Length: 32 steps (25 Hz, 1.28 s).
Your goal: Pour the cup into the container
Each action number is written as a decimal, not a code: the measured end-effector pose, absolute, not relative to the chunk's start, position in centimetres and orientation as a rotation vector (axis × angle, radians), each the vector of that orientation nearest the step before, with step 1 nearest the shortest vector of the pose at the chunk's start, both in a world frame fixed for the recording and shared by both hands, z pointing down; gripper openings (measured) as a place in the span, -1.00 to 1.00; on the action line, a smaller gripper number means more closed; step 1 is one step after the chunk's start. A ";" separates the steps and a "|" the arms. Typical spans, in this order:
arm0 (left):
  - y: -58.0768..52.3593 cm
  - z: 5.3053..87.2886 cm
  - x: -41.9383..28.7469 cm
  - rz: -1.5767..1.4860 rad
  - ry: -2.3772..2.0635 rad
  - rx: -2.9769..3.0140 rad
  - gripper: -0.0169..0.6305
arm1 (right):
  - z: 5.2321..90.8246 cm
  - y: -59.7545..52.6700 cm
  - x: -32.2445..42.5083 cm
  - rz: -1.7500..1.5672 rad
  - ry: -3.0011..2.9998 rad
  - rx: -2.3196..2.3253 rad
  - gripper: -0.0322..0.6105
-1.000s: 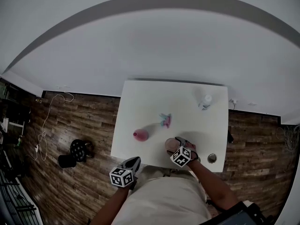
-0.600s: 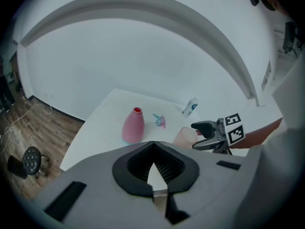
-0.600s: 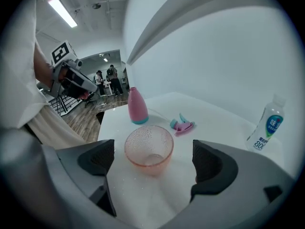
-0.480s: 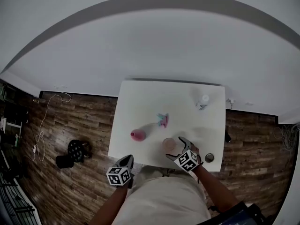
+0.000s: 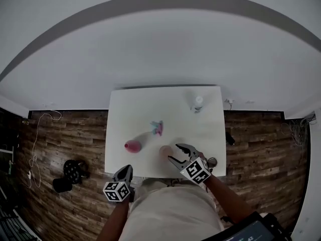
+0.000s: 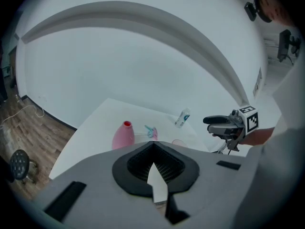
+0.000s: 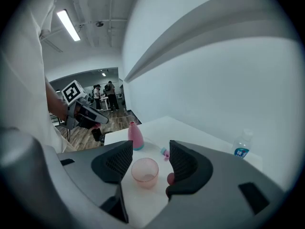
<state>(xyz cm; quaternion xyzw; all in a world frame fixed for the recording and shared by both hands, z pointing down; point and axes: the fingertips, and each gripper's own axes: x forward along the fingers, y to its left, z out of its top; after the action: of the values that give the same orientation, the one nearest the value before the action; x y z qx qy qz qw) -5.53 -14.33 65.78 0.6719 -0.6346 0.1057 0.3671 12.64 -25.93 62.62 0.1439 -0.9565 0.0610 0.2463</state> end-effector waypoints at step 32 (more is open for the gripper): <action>-13.7 65.9 -5.1 0.218 -1.616 1.784 -0.92 | 61.9 -24.5 13.1 0.168 -2.553 0.476 -0.16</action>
<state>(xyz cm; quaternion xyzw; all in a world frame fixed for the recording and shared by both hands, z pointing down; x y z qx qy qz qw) -5.12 -13.67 65.93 0.6901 -0.6253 0.0842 0.3545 13.13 -24.50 61.90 0.1765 -0.9455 0.0620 0.2664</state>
